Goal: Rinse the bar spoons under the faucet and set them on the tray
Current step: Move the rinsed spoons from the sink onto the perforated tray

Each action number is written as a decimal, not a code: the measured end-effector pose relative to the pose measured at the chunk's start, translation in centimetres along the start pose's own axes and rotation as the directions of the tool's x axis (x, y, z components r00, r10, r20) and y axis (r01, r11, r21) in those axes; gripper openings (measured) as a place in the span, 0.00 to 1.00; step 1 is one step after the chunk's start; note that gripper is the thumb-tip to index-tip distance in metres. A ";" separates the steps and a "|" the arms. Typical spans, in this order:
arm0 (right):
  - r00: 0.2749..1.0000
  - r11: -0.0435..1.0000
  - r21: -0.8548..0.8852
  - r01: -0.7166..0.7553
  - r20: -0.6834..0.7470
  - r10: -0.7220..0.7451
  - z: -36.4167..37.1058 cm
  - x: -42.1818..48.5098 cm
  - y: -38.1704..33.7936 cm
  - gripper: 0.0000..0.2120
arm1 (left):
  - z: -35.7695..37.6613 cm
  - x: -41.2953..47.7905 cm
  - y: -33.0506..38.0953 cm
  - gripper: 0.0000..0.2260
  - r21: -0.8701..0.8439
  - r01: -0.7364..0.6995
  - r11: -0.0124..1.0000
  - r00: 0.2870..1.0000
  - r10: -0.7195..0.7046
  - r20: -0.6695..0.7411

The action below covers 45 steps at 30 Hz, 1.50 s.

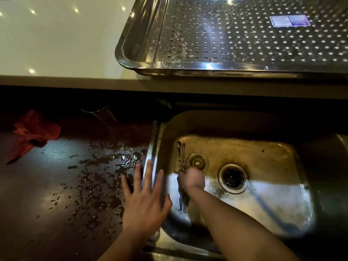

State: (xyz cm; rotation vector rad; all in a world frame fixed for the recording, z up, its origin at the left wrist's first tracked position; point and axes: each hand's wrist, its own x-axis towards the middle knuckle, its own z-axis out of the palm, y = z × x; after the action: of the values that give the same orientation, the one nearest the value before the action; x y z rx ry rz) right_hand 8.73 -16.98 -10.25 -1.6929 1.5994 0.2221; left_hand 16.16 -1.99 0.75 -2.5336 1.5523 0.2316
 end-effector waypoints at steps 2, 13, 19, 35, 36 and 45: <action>1.000 0.999 0.034 0.020 0.000 -0.020 -0.4 -0.2 0.3 0.16 | 0.2 0.0 0.0 0.32 -0.006 -0.006 1.000 1.000 0.006 -0.017; 0.980 0.975 0.162 0.151 -0.151 -0.127 -7.4 -6.1 3.6 0.11 | -0.1 0.0 -0.2 0.34 -0.063 0.012 0.998 1.000 -0.012 -0.010; 0.897 0.911 0.114 0.395 -0.264 -0.356 -12.2 -11.4 5.3 0.03 | -0.2 -0.3 -0.4 0.36 -0.117 0.022 0.993 0.999 -0.026 -0.029; 0.554 0.676 0.153 0.720 -0.713 -0.429 -31.4 -20.5 -0.7 0.05 | -0.7 -0.6 -0.1 0.38 -0.215 0.091 0.972 0.993 -0.104 -0.051; 0.557 0.671 0.173 0.721 -0.721 -0.413 -33.0 -20.7 -1.3 0.05 | -0.7 -0.6 -0.1 0.38 -0.214 0.091 0.973 0.993 -0.105 -0.053; 0.642 0.730 0.342 0.591 -0.748 -0.170 -44.9 -16.6 -5.8 0.06 | -2.8 0.0 0.5 0.43 -0.235 0.135 0.963 0.989 -0.146 -0.028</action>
State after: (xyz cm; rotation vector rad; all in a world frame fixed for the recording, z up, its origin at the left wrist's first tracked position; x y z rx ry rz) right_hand -6.07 -33.10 32.74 -1.6491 1.4651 -1.1441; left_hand 15.79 -2.82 3.49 -2.8328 1.4270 0.3604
